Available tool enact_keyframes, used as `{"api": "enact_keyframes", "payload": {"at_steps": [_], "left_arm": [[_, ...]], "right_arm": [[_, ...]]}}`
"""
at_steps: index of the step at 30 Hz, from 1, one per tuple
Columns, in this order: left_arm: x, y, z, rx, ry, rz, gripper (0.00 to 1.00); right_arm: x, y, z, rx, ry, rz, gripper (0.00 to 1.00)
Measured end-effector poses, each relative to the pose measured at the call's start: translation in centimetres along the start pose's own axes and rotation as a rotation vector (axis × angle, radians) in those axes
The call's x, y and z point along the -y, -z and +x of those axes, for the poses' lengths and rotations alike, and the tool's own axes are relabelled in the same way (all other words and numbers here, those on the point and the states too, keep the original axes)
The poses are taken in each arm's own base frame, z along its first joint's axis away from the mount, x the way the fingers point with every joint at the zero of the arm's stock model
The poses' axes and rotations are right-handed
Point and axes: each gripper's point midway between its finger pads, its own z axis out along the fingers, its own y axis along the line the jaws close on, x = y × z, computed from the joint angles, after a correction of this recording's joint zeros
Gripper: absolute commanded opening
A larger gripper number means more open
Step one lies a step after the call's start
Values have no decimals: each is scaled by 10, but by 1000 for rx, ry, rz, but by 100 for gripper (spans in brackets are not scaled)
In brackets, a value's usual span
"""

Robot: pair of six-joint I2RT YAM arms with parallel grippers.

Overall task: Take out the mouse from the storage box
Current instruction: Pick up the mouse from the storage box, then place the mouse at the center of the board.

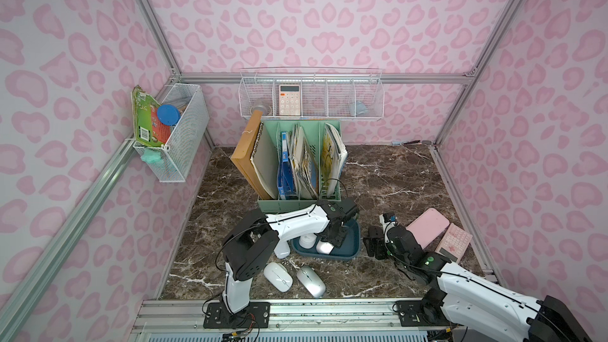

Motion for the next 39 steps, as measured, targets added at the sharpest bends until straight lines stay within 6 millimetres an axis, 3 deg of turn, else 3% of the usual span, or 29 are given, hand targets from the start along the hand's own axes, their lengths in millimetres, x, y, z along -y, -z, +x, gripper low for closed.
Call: {"api": "enact_keyframes", "payload": {"at_steps": [15,23,32,39], "left_arm": [[0,35,-10,51,4,-14,60],[4,73,-8,103,12,-1,59],[44,89,24,83,-91,46,59],[73,84,46,54,-179,67,58]], "right_arm": [[-3,4,-6,28,-5,-16,86],[-3,7,-8,45,-8,-25,86],[0,13,-14,79,-28,-13,86],[10,23,-22,133,-80,29,86]]}}
